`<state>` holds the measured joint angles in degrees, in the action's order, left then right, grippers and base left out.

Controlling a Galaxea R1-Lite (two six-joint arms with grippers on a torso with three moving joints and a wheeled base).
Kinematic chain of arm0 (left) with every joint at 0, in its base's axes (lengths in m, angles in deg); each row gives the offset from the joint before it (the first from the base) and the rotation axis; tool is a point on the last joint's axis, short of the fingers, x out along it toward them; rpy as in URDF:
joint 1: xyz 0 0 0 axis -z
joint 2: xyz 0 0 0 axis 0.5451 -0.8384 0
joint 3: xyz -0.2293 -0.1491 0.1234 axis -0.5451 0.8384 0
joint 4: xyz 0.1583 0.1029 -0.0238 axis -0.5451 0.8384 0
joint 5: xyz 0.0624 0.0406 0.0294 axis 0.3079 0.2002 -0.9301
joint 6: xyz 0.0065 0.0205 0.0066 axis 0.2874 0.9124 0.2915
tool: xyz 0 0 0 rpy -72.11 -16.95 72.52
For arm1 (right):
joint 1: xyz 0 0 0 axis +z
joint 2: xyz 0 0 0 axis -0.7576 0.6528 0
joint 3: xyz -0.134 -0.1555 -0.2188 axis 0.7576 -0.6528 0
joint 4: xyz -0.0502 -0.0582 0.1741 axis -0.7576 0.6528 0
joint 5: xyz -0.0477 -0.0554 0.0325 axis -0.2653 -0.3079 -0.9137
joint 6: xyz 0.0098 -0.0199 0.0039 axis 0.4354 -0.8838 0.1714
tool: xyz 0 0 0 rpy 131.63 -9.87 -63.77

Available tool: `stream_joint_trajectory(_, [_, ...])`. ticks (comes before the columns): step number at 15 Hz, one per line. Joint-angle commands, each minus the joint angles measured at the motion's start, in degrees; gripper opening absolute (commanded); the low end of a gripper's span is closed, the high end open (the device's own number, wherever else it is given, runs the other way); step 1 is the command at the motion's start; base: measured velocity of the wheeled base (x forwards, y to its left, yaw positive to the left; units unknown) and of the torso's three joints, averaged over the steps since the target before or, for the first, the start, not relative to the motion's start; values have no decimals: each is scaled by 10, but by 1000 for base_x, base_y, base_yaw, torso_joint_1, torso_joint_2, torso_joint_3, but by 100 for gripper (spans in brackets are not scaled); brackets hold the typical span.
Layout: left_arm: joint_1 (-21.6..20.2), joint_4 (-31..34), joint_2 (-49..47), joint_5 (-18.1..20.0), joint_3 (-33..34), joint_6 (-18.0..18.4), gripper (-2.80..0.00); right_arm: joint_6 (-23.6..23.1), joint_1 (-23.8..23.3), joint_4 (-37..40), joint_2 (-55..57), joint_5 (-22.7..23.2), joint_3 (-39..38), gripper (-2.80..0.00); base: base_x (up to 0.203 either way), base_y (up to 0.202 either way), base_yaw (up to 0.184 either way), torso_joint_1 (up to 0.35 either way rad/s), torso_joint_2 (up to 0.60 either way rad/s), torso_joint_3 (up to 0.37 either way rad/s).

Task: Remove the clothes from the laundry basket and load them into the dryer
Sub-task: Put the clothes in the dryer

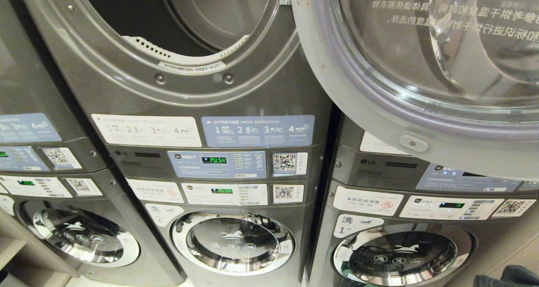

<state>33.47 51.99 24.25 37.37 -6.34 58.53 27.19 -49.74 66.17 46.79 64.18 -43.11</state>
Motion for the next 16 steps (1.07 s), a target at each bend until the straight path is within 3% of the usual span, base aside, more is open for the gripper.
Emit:
stream_joint_trajectory(1, [0,0,1,0,0,0,-280,0,0,0,0,0,0,-280,0,0,0,57,-92,-43])
stream_joint_trajectory(16, [0,0,1,0,0,0,-280,1,0,0,0,0,-1,-280,0,0,0,51,-97,-48])
